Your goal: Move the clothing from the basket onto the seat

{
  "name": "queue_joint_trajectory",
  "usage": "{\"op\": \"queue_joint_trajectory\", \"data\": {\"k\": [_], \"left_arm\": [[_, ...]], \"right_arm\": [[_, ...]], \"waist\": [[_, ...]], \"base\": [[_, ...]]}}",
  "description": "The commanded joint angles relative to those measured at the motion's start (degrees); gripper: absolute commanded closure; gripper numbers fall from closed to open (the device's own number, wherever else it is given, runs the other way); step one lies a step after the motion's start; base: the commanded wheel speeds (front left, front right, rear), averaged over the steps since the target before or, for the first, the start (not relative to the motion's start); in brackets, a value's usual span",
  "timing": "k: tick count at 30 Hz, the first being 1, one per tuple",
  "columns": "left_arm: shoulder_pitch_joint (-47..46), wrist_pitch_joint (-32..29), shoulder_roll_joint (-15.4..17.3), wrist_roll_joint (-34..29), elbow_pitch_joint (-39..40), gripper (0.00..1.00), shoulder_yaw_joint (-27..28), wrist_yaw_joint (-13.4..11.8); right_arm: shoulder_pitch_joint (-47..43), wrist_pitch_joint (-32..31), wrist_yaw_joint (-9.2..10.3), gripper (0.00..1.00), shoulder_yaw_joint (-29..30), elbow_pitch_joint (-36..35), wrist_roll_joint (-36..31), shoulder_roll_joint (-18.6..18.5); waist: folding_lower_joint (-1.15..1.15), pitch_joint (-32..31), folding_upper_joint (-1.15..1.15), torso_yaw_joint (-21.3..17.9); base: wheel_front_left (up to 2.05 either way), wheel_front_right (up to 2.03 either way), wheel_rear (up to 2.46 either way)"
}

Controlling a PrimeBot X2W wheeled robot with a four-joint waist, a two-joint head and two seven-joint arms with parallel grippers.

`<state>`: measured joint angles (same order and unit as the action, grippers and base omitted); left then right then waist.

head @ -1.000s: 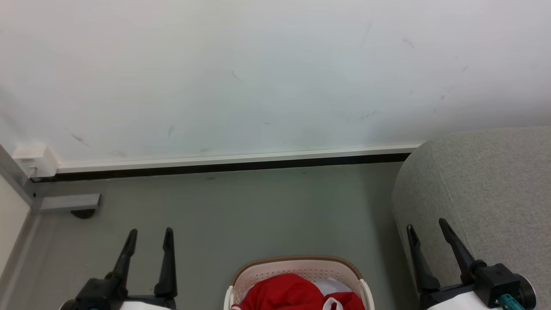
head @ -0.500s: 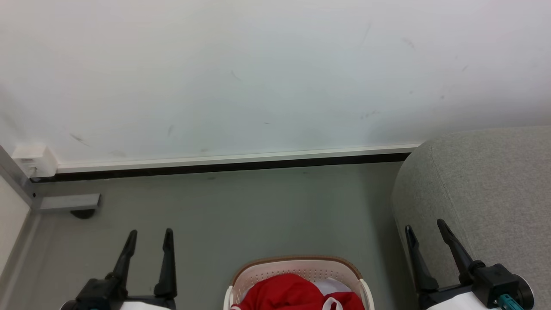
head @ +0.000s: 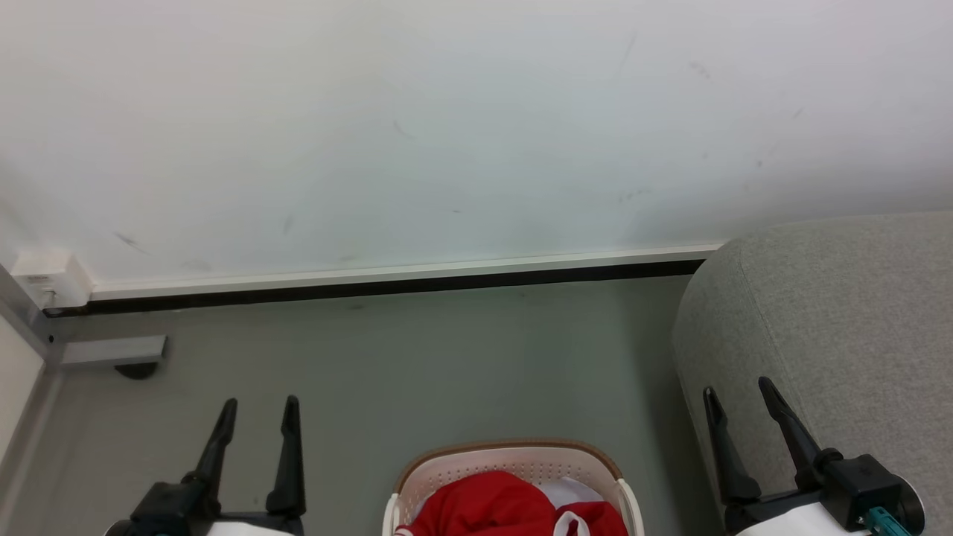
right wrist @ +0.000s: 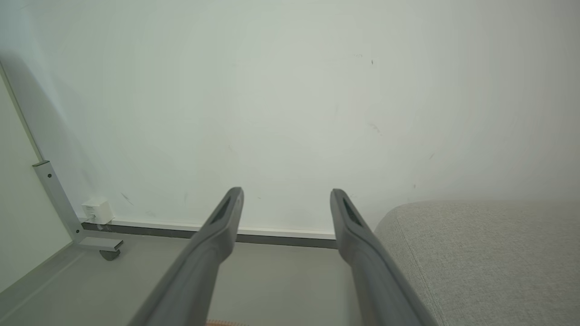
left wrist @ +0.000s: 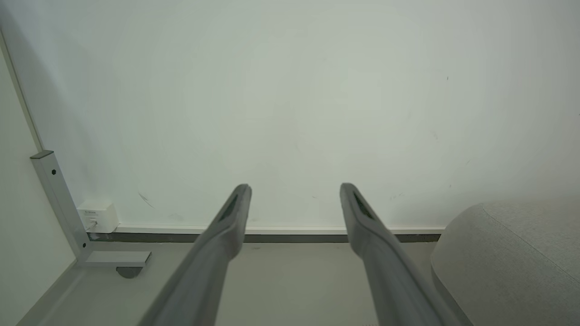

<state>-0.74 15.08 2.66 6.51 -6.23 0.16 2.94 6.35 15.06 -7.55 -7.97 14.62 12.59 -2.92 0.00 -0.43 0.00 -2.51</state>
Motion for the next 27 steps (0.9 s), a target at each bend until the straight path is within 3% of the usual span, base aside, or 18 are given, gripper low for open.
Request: {"op": "queue_joint_trajectory", "data": {"k": [1, 10, 27], "left_arm": [[0.1, 0.1, 0.4, 0.3, -0.1, 0.00, 0.2, 0.0], [-0.3, 0.1, 0.4, 0.6, -0.5, 0.00, 0.0, 0.0], [-3.2, 0.1, 0.4, -1.0, -6.2, 0.00, -1.8, 1.5]], "right_arm": [[0.5, 0.2, 0.12, 0.00, 0.1, -0.1, 0.1, 0.0], [0.7, 0.2, 0.12, 0.00, 0.1, -0.3, 0.9, 0.0], [2.5, 0.1, 0.12, 0.00, 0.5, -1.6, 5.7, 0.0]], "waist": [[0.00, 0.0, 0.00, -0.1], [0.00, 0.7, 0.00, -1.9], [0.00, 6.0, 0.00, -9.7]], "base": [[0.00, 0.00, 0.00], [0.00, 0.00, 0.00], [0.00, 0.00, 0.00]]}}
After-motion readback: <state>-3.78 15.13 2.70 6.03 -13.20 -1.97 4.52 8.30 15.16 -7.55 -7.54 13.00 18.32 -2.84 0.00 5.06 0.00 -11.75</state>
